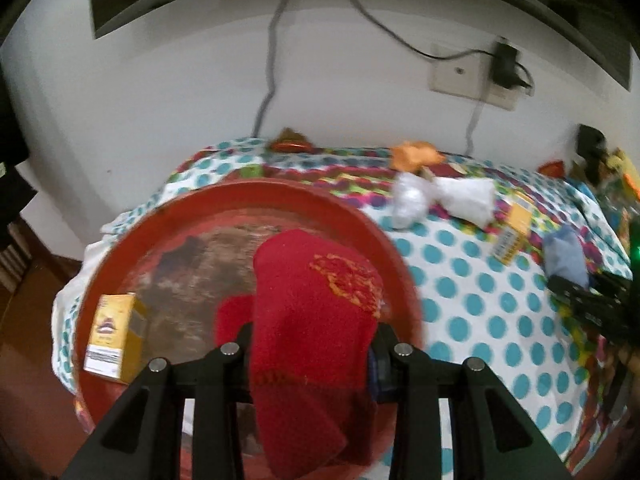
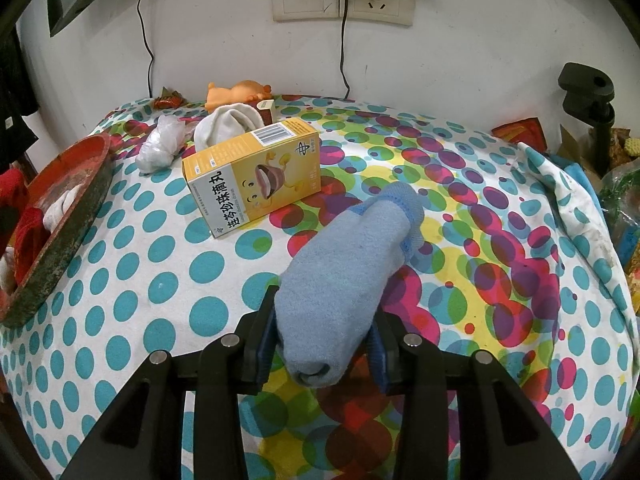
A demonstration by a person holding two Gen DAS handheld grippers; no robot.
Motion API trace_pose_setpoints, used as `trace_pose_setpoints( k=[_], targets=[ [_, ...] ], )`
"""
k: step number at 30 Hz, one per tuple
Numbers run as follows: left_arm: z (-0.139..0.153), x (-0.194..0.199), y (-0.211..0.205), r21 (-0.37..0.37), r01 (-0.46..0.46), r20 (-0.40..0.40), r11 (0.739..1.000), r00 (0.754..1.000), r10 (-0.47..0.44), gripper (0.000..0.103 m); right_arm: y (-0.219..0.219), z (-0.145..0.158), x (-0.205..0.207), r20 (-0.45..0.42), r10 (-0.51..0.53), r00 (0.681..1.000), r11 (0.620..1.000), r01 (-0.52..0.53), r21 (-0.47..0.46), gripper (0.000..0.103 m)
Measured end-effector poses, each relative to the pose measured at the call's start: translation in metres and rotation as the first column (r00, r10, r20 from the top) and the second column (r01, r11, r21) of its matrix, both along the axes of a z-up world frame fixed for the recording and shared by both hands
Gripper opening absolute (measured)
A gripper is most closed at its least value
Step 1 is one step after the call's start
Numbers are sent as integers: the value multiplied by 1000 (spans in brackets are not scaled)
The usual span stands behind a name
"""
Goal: Organize objects
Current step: 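Carry the red sock with the left tool over the red tray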
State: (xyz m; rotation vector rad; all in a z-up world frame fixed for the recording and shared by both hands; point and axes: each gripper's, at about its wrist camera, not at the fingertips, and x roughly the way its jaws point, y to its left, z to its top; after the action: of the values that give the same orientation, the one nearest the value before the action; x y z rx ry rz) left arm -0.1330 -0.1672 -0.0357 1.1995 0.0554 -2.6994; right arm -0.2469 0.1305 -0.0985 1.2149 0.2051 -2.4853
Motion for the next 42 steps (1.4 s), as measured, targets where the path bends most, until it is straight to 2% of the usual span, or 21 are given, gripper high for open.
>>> trace_pose_setpoints(
  k=[7,17,21,25,39,42],
  targets=[
    [-2,-10,-44,-29,-87,23,996,996,88,36,0,0,0,0,0,1000,1000,0,0,38],
    [-22,-25,-91,-8,-171,86,985,981,171,36,0,0,0,0,0,1000,1000,0,2,38],
    [-26,-30,-98,8,-186,93,982,978,185,36,0,0,0,0,0,1000,1000,0,2,38],
    [-28,-38,-98,-31,-174,100,984,979,176,36,1,0,0,0,0,1000,1000,0,2,38],
    [-39,-43,-113,-17,-223,120,975,967,224,39,0,0,0,-1,0,1000,1000,0,4,39],
    [-42,-43,-113,-20,-229,133,973,964,230,46,-1,0,0,-1,0,1000,1000,0,4,39]
  ],
)
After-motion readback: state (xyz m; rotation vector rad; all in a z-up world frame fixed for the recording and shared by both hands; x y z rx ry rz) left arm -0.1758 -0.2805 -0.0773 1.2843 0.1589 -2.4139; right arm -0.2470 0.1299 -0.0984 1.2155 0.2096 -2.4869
